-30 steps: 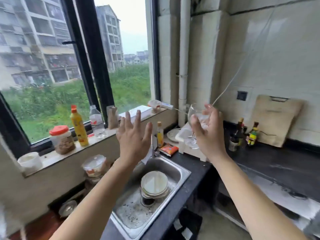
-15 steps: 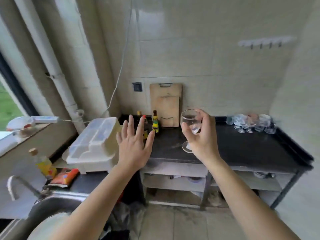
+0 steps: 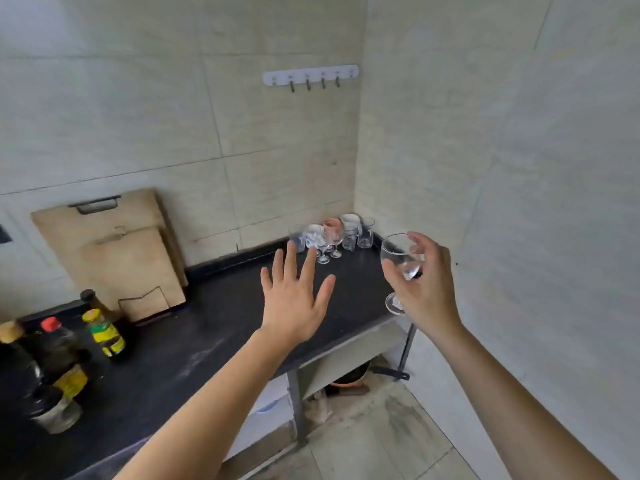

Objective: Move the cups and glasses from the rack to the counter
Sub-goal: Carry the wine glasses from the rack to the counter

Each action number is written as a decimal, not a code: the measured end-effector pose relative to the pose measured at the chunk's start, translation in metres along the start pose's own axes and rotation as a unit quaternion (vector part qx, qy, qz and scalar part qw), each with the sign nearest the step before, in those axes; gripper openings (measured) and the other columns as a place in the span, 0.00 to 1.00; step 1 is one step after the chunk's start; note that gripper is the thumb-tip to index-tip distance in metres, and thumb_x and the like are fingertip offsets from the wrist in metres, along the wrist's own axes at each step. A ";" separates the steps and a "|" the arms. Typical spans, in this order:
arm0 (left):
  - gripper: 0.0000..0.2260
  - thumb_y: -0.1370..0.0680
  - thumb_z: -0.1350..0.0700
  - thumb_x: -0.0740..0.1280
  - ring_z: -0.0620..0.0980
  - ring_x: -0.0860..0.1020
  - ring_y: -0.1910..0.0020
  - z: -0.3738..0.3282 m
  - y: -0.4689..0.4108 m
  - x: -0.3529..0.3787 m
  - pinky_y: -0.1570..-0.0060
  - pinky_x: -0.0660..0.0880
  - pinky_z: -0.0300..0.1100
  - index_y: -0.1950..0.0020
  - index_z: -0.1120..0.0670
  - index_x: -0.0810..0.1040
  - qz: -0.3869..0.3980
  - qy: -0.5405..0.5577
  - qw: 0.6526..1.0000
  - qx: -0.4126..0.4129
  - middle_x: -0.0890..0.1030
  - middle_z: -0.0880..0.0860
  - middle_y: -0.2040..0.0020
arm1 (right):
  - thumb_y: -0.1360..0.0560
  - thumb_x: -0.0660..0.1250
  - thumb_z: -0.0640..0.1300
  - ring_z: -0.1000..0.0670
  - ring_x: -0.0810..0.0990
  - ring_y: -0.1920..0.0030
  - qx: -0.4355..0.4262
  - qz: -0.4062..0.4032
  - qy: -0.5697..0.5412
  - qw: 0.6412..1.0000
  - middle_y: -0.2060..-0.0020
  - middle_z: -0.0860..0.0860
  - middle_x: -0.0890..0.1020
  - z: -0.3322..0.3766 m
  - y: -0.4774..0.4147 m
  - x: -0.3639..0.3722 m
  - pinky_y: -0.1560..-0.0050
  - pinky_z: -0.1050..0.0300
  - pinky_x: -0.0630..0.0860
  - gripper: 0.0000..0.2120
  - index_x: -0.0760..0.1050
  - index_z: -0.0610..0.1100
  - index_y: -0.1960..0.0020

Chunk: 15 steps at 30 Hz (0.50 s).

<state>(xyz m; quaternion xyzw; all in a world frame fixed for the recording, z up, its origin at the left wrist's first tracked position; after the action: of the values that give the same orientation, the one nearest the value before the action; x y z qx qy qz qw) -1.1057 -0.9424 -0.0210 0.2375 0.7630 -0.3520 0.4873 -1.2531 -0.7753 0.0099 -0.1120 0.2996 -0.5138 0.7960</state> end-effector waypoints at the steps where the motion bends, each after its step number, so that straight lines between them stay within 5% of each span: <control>1: 0.31 0.19 0.35 0.46 0.60 0.46 0.20 -0.010 -0.015 0.015 0.24 0.48 0.63 0.19 0.47 0.50 0.012 -0.002 1.000 0.017 0.47 0.57 0.18 | 0.29 0.74 0.54 0.61 0.78 0.47 0.014 -0.011 0.010 1.000 0.41 0.52 0.70 -0.017 -0.010 -0.006 0.43 0.63 0.72 0.29 0.70 0.52 0.31; 3: 0.31 0.19 0.35 0.46 0.60 0.46 0.20 -0.025 -0.042 0.042 0.24 0.48 0.64 0.19 0.47 0.50 0.031 -0.010 0.999 0.038 0.46 0.57 0.18 | 0.28 0.75 0.52 0.56 0.77 0.44 0.035 -0.029 0.014 0.999 0.39 0.52 0.70 -0.047 -0.031 -0.014 0.45 0.64 0.71 0.29 0.70 0.51 0.30; 6: 0.32 0.19 0.34 0.45 0.60 0.44 0.20 -0.043 -0.081 0.084 0.24 0.47 0.64 0.19 0.47 0.49 0.060 -0.025 0.996 0.054 0.44 0.57 0.18 | 0.27 0.75 0.50 0.64 0.73 0.46 0.062 -0.055 0.012 0.996 0.38 0.52 0.72 -0.094 -0.064 -0.018 0.45 0.64 0.72 0.28 0.69 0.50 0.30; 12: 0.32 0.20 0.33 0.43 0.58 0.41 0.20 -0.056 -0.167 0.152 0.24 0.46 0.64 0.19 0.45 0.45 0.107 -0.062 0.992 0.016 0.41 0.55 0.18 | 0.26 0.73 0.53 0.50 0.78 0.41 0.106 -0.027 -0.010 0.994 0.36 0.51 0.76 -0.185 -0.157 0.007 0.45 0.57 0.73 0.29 0.66 0.51 0.29; 15: 0.32 0.20 0.32 0.43 0.58 0.40 0.20 -0.057 -0.213 0.179 0.23 0.44 0.63 0.19 0.44 0.42 0.128 -0.084 0.988 -0.018 0.39 0.54 0.18 | 0.26 0.73 0.55 0.50 0.80 0.42 0.118 0.019 -0.014 0.993 0.36 0.52 0.76 -0.223 -0.211 0.025 0.53 0.66 0.71 0.29 0.66 0.52 0.30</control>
<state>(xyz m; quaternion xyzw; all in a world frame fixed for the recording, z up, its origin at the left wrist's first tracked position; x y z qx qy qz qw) -1.3630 -1.0313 -0.1026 0.2938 0.6892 -0.2915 0.5947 -1.5364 -0.8627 -0.0734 -0.0191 0.2280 -0.5289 0.8172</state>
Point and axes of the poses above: each hand's wrist, its own y-axis away from the middle knuckle, its own x-axis out of the palm, z = x × y, the point moved 3 cm from there along -y, towards the middle knuckle
